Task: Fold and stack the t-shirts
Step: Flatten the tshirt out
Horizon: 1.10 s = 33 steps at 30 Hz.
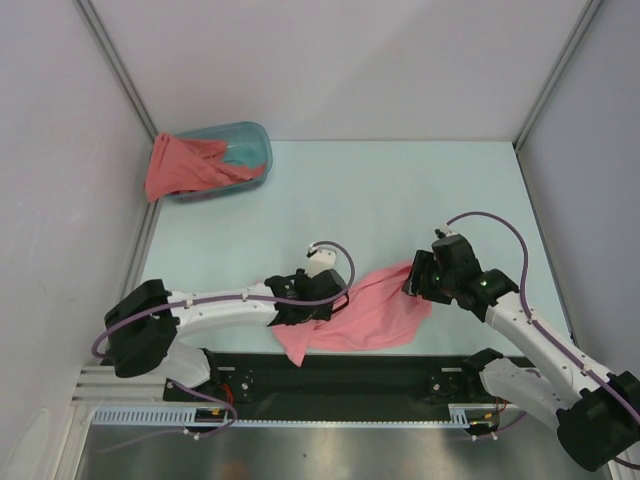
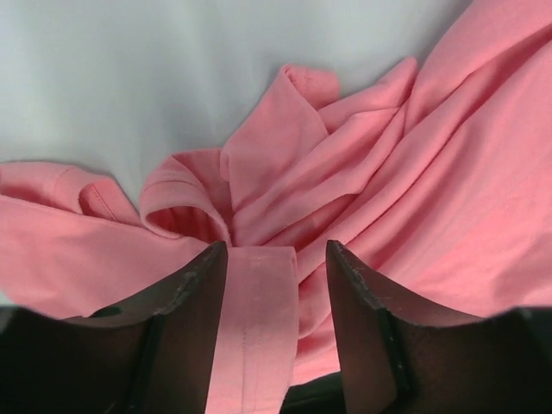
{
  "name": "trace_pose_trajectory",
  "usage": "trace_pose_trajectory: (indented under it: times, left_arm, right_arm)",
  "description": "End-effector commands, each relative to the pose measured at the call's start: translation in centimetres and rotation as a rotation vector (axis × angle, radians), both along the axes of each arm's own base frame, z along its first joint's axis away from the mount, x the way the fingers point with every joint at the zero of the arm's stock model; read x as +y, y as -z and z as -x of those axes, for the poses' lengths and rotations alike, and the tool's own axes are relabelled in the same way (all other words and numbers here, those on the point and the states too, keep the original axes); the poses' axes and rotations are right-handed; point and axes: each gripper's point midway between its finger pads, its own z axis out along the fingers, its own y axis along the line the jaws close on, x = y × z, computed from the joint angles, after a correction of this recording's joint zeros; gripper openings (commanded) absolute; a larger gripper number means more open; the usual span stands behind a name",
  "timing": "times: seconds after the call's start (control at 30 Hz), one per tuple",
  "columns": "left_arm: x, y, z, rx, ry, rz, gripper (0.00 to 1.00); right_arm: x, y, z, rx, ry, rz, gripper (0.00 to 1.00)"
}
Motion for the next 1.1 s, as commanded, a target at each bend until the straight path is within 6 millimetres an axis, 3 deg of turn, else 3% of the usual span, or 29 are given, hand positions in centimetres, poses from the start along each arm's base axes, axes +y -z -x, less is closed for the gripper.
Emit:
trace_pose_trajectory:
  times: [0.0, 0.17, 0.33, 0.43, 0.57, 0.6, 0.7, 0.73, 0.83, 0.87, 0.93, 1.03, 1.07]
  left_arm:
    - [-1.4, -0.3, -0.5, -0.015, -0.011, 0.025, 0.54]
    - [-1.0, 0.9, -0.5, -0.006, -0.015, -0.010, 0.44]
    - [-0.6, 0.5, -0.6, -0.021, -0.029, -0.009, 0.30]
    - [-0.3, -0.5, -0.7, -0.043, -0.042, 0.021, 0.24]
    - [0.8, -2.5, -0.7, -0.086, -0.065, 0.062, 0.00]
    - [1.1, -2.9, -0.7, -0.094, -0.080, 0.071, 0.00]
    - [3.2, -5.7, -0.7, -0.159, -0.147, 0.149, 0.00]
    - [4.0, -7.6, -0.6, -0.197, -0.169, 0.218, 0.00]
    - [6.0, -9.6, -0.4, -0.262, -0.218, 0.304, 0.00]
    - [7.0, -11.5, -0.3, -0.305, -0.233, 0.372, 0.00]
    - [8.2, -14.3, 0.0, -0.361, -0.245, 0.483, 0.00]
    - [10.1, -17.1, 0.1, -0.442, -0.259, 0.557, 0.00]
    - [11.1, -18.8, 0.3, -0.482, -0.257, 0.601, 0.00]
  right_arm:
    - [0.5, -0.5, -0.6, -0.029, 0.000, -0.022, 0.61]
    - [0.4, -0.6, -0.7, -0.036, 0.000, -0.018, 0.61]
    - [0.4, -0.2, -0.7, -0.033, -0.002, -0.010, 0.61]
    - [0.5, 0.3, -0.8, -0.028, 0.000, -0.011, 0.61]
    - [0.7, 1.2, -1.1, -0.005, 0.007, -0.011, 0.61]
    - [0.9, 1.2, -1.4, -0.013, 0.008, -0.016, 0.61]
    - [1.5, 1.7, -2.3, -0.009, 0.007, -0.021, 0.60]
    - [1.8, 1.5, -2.8, -0.015, 0.007, -0.025, 0.60]
    - [2.5, 2.8, -4.2, -0.002, 0.010, -0.021, 0.57]
    - [3.0, 2.8, -5.0, -0.019, 0.012, -0.035, 0.56]
    - [3.3, 4.6, -5.8, 0.018, 0.017, -0.009, 0.53]
    - [3.4, 6.0, -8.1, 0.008, 0.052, 0.046, 0.52]
    - [3.8, 5.7, -9.4, -0.021, 0.058, 0.044, 0.52]
